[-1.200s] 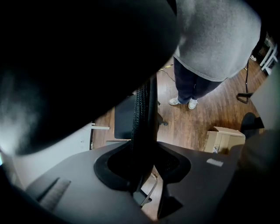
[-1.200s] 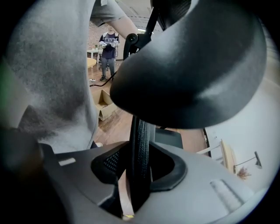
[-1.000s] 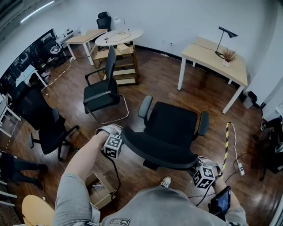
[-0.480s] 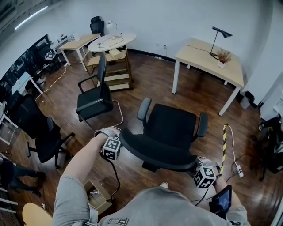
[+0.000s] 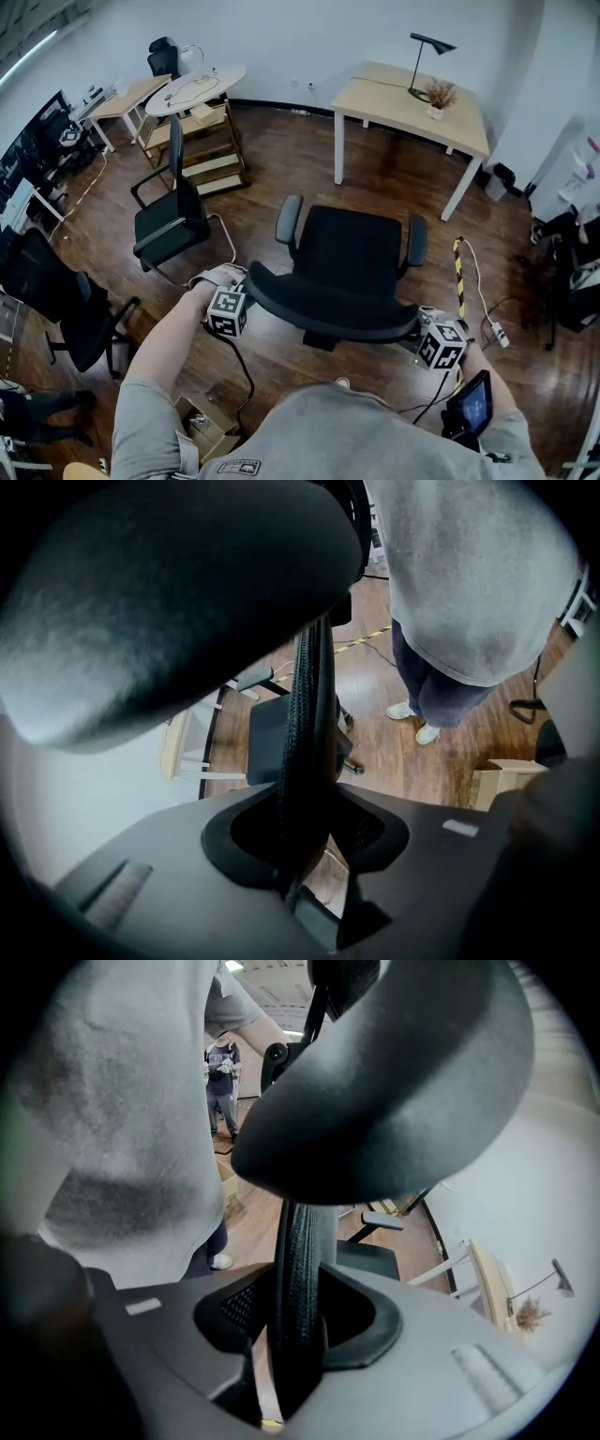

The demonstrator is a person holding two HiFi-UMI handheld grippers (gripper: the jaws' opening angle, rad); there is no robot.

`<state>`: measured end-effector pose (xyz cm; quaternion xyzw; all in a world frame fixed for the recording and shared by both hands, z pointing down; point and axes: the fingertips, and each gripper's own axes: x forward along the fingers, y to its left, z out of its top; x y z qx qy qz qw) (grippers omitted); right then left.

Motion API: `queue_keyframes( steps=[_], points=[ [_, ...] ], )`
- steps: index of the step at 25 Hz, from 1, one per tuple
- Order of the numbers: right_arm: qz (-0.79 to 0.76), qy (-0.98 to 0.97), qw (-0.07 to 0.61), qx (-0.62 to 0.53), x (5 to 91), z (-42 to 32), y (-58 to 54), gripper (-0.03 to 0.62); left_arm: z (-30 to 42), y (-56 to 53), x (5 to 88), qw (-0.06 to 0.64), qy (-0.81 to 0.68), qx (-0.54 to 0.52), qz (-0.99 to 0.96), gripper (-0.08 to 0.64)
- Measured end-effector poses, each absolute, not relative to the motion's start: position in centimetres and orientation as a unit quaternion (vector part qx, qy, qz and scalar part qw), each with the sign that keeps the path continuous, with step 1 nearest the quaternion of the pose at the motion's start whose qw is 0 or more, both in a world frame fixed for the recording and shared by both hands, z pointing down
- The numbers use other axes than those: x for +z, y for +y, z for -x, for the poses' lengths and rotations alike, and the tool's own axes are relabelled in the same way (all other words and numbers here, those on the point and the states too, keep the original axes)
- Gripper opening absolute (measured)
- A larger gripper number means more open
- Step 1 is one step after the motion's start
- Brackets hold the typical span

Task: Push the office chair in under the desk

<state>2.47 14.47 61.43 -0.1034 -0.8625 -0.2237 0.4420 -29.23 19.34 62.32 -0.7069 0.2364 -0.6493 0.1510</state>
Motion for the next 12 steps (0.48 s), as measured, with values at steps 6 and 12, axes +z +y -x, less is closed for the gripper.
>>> queue_keyframes(
  steps=[6,12],
  points=[
    [0.101,-0.86,0.454,-0.211,61.8,-3.8,11.4,0.143,28.1,15.7,62.7,0.158,0.232,-0.648,0.708,0.124],
    [0.099,-0.861,0.454,-0.205,61.8,-4.8,8.6,0.144,27.1,12.3,62.6,0.164,0.225,-0.647,0.71,0.124]
  ],
)
